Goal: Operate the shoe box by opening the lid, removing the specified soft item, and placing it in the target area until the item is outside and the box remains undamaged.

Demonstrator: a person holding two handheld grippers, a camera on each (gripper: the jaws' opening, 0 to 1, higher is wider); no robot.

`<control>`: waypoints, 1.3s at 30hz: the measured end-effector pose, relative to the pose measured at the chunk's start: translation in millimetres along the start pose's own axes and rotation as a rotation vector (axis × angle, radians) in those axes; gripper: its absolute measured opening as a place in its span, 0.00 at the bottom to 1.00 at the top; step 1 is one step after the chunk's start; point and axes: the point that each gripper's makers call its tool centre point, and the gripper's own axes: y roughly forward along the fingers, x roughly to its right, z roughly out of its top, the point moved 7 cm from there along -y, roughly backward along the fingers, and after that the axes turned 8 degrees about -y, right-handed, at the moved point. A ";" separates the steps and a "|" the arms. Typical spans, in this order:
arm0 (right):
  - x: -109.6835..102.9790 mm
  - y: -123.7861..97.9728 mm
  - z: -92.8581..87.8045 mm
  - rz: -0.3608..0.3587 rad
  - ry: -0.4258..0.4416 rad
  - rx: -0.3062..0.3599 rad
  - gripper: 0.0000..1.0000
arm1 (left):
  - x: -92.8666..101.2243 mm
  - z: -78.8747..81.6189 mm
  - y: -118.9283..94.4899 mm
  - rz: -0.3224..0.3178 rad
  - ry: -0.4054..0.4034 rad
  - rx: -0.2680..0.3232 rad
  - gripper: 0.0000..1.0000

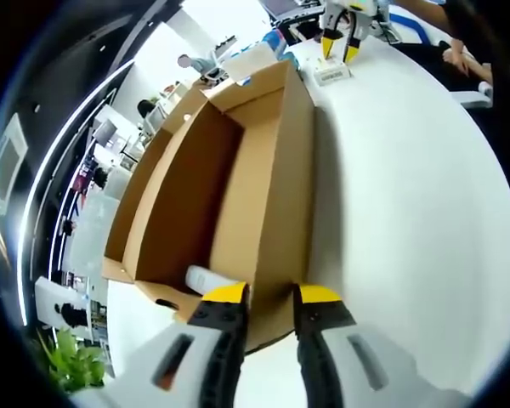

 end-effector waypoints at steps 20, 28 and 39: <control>41.6 -7.5 10.1 0.201 -0.005 0.181 0.37 | -2.2 -0.5 -0.5 -0.009 -0.008 -0.003 0.21; 54.4 14.6 -4.0 0.303 -0.022 0.126 0.51 | -3.5 -0.5 -0.7 -0.011 -0.014 -0.007 0.21; 50.3 27.1 0.0 0.417 -0.004 0.139 0.47 | -3.1 1.1 0.5 -0.007 -0.014 -0.017 0.21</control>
